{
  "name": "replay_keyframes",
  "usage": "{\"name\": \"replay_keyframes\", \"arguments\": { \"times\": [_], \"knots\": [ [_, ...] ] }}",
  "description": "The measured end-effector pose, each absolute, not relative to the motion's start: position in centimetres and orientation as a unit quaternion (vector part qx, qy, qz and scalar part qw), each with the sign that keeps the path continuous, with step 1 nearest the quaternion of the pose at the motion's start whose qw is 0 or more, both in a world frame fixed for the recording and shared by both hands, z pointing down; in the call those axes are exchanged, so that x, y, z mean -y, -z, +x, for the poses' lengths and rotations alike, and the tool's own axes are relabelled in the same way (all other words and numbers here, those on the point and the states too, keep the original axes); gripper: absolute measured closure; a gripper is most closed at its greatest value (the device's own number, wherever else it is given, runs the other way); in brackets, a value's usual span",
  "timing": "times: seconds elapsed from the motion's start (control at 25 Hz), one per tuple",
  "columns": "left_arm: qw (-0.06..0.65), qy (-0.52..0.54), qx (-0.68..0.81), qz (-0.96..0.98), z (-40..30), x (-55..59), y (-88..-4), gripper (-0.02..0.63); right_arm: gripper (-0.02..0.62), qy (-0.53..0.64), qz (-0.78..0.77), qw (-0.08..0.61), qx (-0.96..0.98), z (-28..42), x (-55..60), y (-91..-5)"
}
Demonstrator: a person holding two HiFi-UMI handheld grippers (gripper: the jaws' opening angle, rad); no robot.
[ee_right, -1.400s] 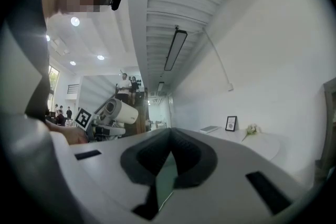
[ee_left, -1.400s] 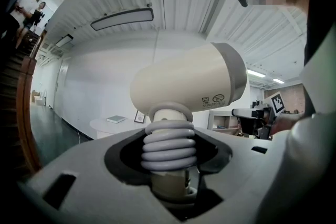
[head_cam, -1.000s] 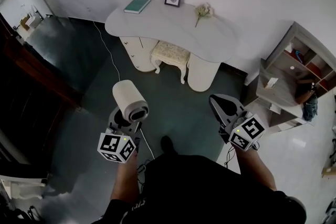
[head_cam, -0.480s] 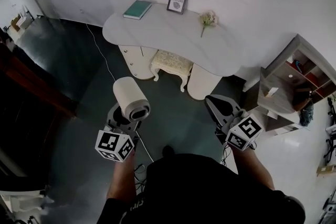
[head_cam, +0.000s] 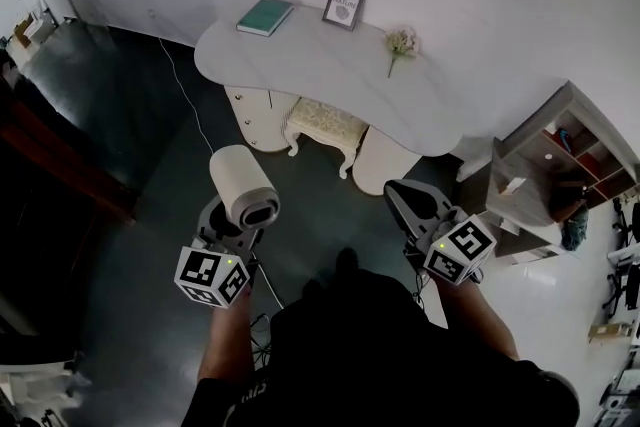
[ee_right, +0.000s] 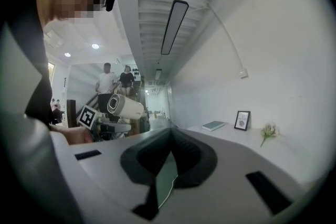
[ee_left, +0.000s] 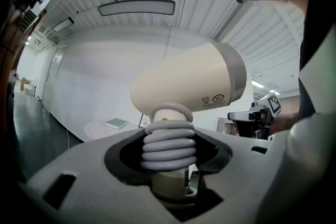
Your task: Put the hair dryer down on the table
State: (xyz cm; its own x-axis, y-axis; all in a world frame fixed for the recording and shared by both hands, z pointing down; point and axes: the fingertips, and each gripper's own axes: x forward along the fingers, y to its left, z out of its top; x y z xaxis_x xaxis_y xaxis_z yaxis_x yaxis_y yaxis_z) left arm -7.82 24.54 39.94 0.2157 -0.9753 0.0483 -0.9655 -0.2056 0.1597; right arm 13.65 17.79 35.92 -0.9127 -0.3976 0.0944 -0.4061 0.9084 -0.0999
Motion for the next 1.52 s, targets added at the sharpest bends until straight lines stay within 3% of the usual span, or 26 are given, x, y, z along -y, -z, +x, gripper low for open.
{"name": "replay_keyframes", "arguments": {
  "times": [0.4, 0.92, 1.28, 1.52],
  "knots": [
    [0.105, 0.055, 0.652, 0.749, -11.3, -20.4, -40.9, 0.385, 0.591, -0.073, 0.152, 0.018, 0.986, 8.2, -10.7, -37.0],
    [0.105, 0.061, 0.676, 0.726, -16.2, -4.7, -38.4, 0.385, 0.591, -0.088, 0.120, 0.004, 0.989, 3.6, 6.9, -38.0],
    [0.122, 0.064, 0.671, 0.729, -18.7, 2.1, -39.6, 0.385, 0.591, -0.094, 0.123, 0.034, 0.987, 1.3, 13.7, -39.4],
    [0.127, 0.079, 0.651, 0.744, -23.9, 7.2, -40.6, 0.385, 0.591, -0.090, 0.146, 0.043, 0.984, -3.8, 17.7, -39.2]
  ]
}}
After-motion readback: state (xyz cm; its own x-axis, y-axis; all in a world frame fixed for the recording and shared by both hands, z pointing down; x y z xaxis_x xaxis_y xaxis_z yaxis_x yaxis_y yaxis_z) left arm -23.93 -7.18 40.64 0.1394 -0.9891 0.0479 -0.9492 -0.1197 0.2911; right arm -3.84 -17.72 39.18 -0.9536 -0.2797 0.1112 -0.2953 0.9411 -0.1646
